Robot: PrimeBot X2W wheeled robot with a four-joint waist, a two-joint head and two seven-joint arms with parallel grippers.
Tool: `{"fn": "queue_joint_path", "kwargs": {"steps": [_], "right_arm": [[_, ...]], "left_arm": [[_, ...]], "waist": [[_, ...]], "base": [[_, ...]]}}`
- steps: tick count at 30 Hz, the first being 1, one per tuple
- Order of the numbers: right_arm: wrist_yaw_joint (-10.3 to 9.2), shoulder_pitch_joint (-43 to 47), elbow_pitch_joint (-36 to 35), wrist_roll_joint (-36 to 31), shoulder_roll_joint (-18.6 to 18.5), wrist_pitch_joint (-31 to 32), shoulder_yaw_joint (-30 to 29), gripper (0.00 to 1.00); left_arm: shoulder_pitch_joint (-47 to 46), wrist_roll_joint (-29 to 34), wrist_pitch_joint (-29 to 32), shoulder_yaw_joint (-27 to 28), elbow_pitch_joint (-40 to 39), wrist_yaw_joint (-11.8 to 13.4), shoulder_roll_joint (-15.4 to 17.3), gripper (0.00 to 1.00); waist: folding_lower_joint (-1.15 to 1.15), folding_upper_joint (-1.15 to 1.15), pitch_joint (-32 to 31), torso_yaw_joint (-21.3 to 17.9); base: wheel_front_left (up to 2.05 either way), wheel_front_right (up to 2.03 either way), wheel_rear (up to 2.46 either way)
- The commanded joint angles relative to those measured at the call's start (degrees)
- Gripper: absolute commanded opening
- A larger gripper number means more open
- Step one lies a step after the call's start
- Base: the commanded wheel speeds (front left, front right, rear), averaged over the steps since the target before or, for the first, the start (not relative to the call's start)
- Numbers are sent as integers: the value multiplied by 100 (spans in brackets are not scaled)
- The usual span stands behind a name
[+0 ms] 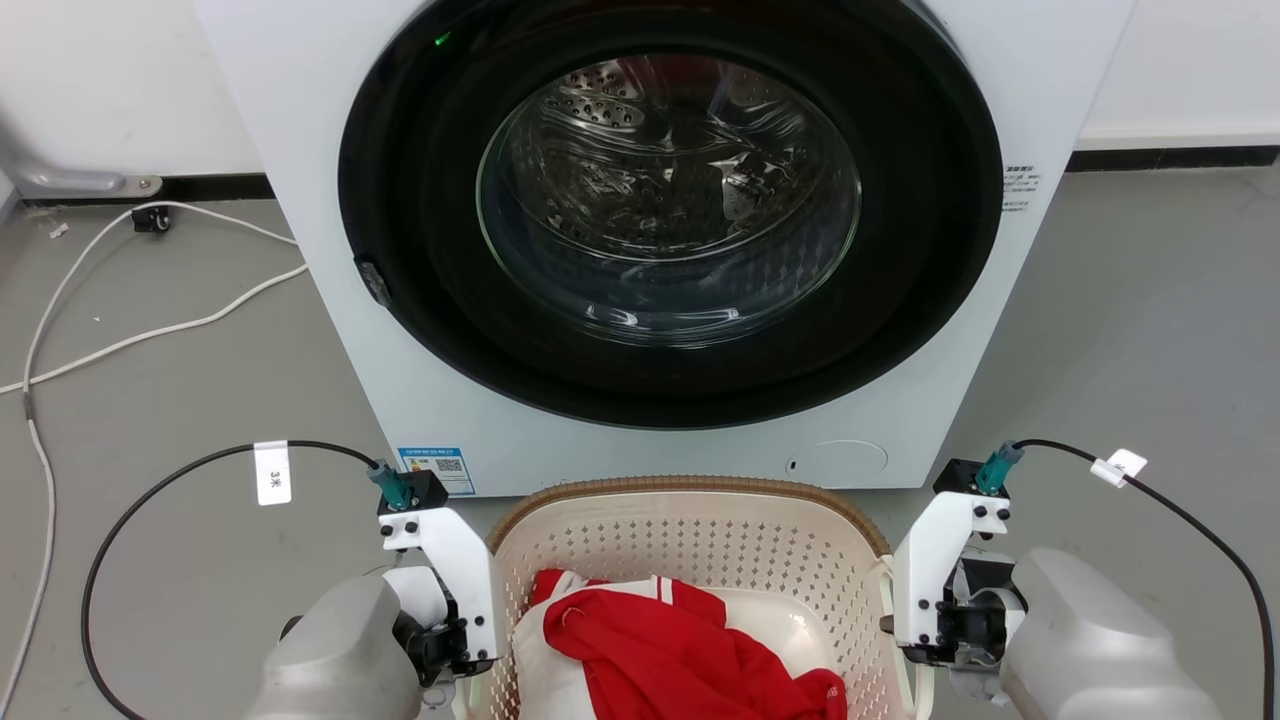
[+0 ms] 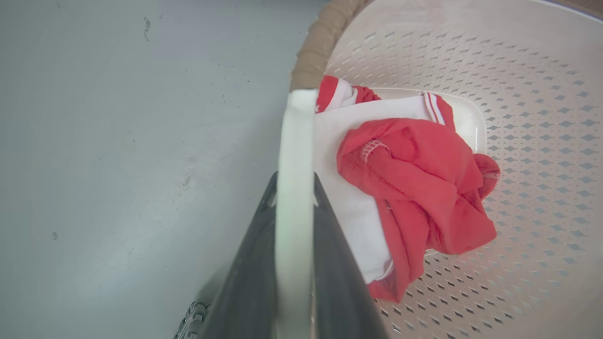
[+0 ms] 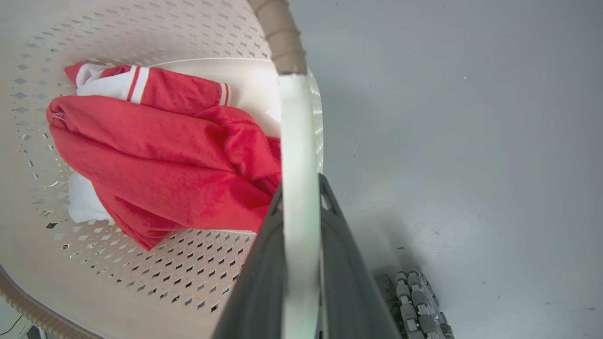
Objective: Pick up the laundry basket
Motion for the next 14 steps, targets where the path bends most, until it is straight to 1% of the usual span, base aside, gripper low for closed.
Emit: {"fn": "queue_joint_path", "kwargs": {"steps": [1,14], "right_arm": [[65,0,-18,13,38,-11,-10,0],[64,56,-18,51,-16,-12,-65,0]], "left_arm": [[-62,-29,-52,-8,-7,-10,15,0],[-75,-94,-75,-46,1,-10,19,0]], "waist": [[0,0,-9,-2],[0,0,2,32]], "base": [[0,0,0],[0,0,0]]}}
